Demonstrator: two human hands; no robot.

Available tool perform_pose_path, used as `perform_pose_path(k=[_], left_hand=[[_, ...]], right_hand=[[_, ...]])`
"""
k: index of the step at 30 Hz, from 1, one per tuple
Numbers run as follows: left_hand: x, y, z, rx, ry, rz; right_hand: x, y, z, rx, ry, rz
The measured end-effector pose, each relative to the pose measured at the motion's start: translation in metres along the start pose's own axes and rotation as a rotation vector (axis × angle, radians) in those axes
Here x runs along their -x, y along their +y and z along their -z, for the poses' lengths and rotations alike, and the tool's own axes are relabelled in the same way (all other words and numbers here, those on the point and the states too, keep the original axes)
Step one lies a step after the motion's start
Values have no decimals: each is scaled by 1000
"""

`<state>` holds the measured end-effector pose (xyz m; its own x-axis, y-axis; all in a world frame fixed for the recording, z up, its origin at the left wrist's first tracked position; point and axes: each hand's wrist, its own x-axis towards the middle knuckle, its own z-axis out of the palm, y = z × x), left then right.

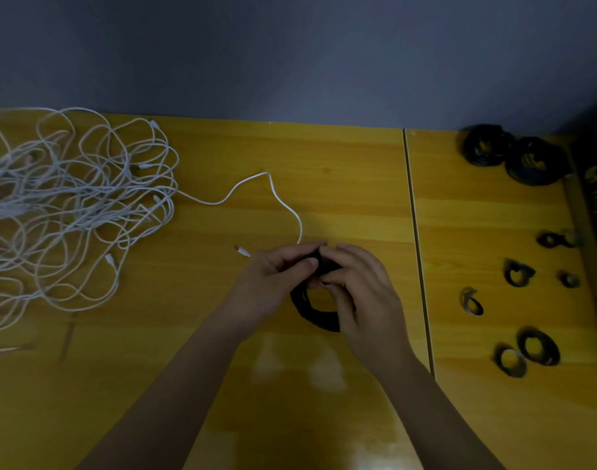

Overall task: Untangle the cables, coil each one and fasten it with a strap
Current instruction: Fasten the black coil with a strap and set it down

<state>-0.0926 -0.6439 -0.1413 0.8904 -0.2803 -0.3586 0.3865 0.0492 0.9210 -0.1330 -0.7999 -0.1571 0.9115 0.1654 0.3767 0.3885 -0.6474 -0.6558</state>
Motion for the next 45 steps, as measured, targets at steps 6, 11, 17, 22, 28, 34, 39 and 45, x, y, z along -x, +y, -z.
perform_pose_path(k=[6,11,17,22,28,34,39,45], left_hand=[[2,2,1,11,-11,40],[5,17,-3,41,-20,44],[10,62,-15,28,-5,-15],[20,118,-24,-3,-18,-106],[32,168,-36,-15,39,-243],[38,178,-38,-51,45,-279],[42,173,-41,-111,43,-259],[46,174,-38,-151,8,-255]], right_hand=[[2,0,-2,10,99,30],[-9,-1,11,87,127,90],[-34,-24,46,81,127,163],[-64,-56,82,86,155,179],[-88,-90,113,19,211,211],[-91,-98,118,-17,280,189],[-82,-97,114,-67,316,95],[-83,-102,123,-13,286,56]])
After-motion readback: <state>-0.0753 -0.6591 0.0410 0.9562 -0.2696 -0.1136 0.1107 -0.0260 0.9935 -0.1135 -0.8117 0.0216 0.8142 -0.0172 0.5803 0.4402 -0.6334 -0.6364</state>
